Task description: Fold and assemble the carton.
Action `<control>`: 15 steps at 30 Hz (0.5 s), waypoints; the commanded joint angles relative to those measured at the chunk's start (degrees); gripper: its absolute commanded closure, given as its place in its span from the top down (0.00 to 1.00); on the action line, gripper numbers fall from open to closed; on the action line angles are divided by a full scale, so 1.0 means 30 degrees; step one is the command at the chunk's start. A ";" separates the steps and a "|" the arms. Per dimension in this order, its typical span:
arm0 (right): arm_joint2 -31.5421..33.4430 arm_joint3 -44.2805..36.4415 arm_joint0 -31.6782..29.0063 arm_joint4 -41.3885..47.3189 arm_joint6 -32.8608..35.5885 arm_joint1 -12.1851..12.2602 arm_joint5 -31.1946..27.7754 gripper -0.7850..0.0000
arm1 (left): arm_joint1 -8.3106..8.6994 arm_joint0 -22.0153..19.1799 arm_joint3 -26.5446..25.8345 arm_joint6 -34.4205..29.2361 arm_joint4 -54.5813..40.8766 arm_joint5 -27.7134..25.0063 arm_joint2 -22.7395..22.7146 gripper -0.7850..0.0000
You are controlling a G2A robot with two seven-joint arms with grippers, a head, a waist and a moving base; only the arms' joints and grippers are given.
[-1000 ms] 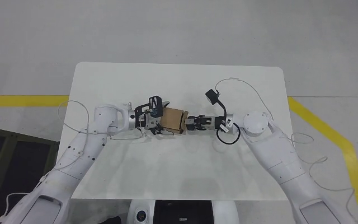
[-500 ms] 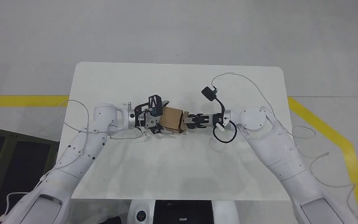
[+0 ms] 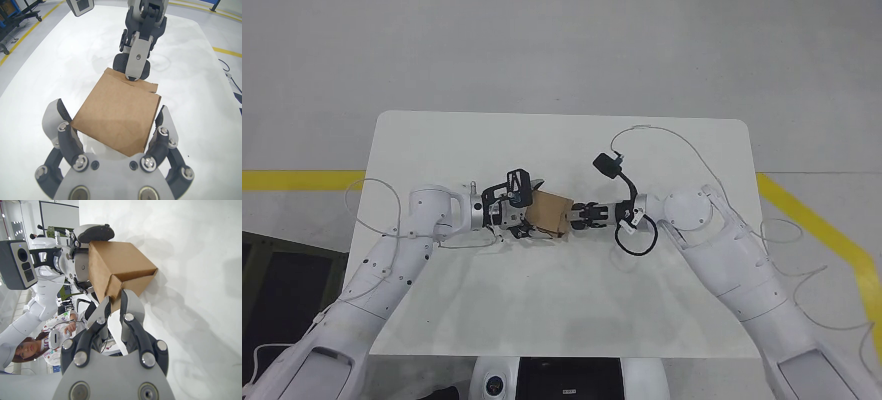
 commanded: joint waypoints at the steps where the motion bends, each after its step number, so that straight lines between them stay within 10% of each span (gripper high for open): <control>1: -0.0133 -0.0096 0.0057 -0.0113 0.0012 -0.0035 0.0079 0.11 | -0.0001 0.0008 -0.0003 0.0031 -0.0007 -0.0023 -0.0008 1.00; 15: -0.0232 0.0438 0.0228 0.0835 -0.0274 -0.0264 -0.0420 0.22 | -0.0012 0.0007 0.0160 0.0019 -0.0099 -0.0062 -0.0093 1.00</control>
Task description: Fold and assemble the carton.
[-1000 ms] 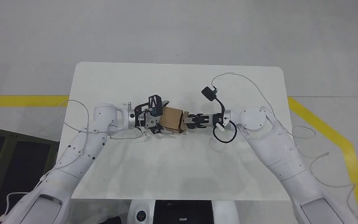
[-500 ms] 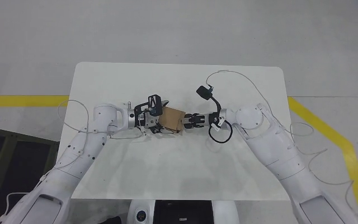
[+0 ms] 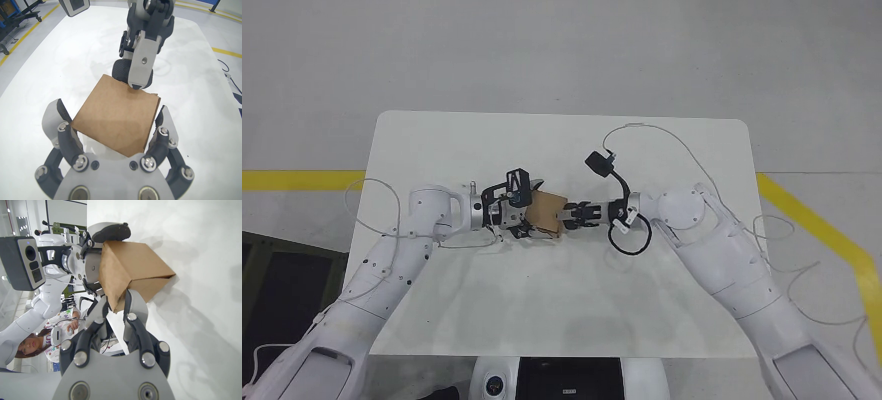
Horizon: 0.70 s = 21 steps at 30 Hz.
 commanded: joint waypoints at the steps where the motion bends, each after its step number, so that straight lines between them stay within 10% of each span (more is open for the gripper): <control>1: 0.0250 0.0029 -0.0177 0.0023 0.0030 0.0078 -0.0043 0.22 | 0.0005 -0.0008 0.0098 0.0008 -0.0062 -0.0009 -0.0048 1.00; 15: 0.3412 -0.0836 -0.2203 0.0400 -0.0236 0.0979 -0.1979 0.42 | 0.0795 0.0002 -0.0126 0.0255 -0.3429 -0.0255 -0.0067 1.00; 21: 0.4285 -0.0429 -0.2477 0.1453 -0.0776 0.1087 -0.4471 1.00 | 0.1812 -0.0084 -0.0870 -0.0055 -0.6054 -0.0255 -0.0617 1.00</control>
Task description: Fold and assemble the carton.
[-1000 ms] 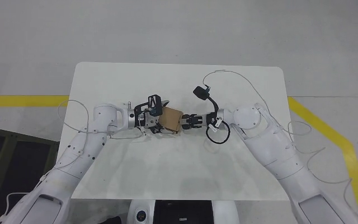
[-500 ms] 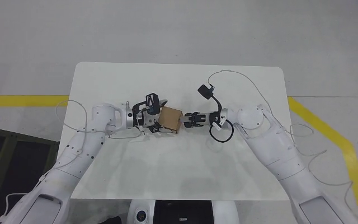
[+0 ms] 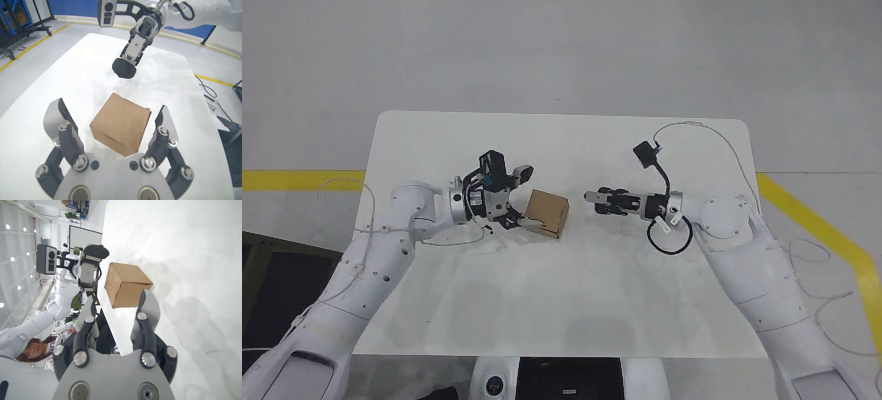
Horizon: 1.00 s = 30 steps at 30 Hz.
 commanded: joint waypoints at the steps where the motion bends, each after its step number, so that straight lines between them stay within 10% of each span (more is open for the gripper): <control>1: 0.0186 0.0278 0.0023 0.0433 -0.0168 -0.0001 -0.0926 1.00 | 0.0314 -0.0108 -0.0068 -0.0232 -0.0692 0.0000 -0.0379 1.00; 15: 0.1473 0.2302 0.1899 -0.2257 -0.3480 0.0103 -0.6043 1.00 | 0.0932 -0.1574 0.1458 -0.1344 -0.2452 0.0414 -0.2997 1.00; 30: 0.4077 0.0715 0.2603 -0.9222 -0.7742 0.0781 -0.5922 1.00 | 0.0951 -0.2651 0.2445 -0.2028 -0.3354 0.1244 -0.4086 1.00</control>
